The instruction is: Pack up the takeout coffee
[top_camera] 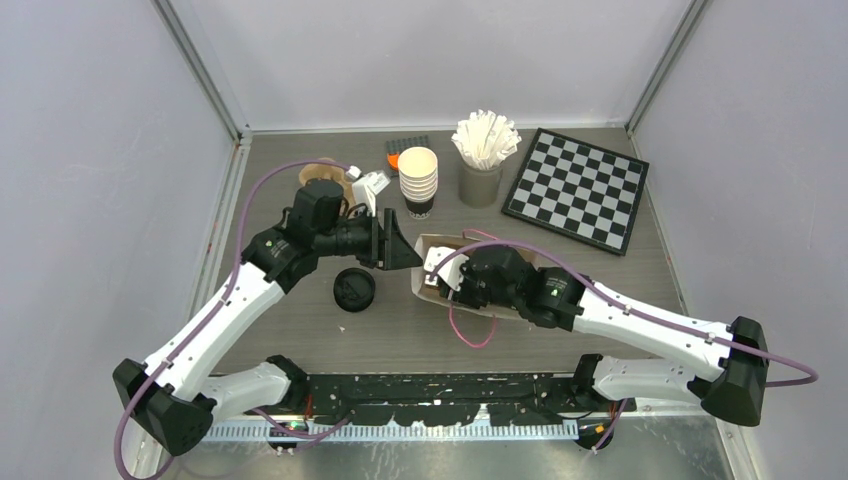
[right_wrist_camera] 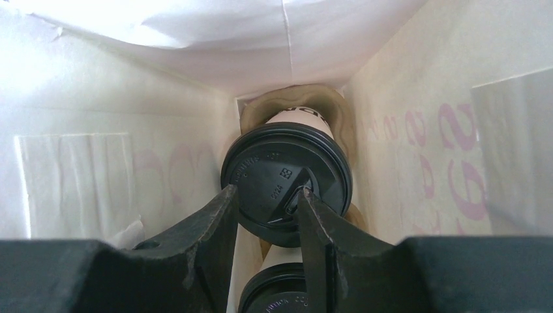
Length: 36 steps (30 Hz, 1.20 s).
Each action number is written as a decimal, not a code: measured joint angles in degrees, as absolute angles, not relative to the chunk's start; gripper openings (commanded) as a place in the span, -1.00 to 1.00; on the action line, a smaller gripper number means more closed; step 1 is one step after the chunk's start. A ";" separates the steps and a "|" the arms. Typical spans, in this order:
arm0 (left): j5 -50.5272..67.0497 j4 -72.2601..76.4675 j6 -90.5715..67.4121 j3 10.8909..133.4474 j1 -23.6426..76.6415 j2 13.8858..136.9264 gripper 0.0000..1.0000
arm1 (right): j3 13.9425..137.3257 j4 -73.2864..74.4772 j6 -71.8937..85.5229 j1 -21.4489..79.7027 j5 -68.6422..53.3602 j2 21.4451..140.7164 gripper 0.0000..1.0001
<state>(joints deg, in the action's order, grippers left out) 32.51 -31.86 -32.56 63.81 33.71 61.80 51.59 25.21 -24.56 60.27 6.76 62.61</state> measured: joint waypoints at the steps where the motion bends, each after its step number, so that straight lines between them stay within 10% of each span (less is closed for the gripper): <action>1: 32.40 -31.99 -32.67 63.68 33.71 61.84 0.03 | 51.48 25.10 -24.43 60.27 6.76 62.61 -0.13; 10: 32.21 -31.48 -34.28 62.61 33.71 61.91 -0.06 | 50.46 23.90 -23.68 60.45 6.79 62.57 -0.14; 24: 34.17 -30.26 -35.64 60.27 33.71 61.87 -0.99 | 47.42 20.36 -23.07 60.64 8.93 61.21 -0.22; 36: 35.31 -29.36 -35.59 59.02 33.71 60.60 -1.00 | 44.71 13.91 -23.11 60.64 11.86 60.40 -0.31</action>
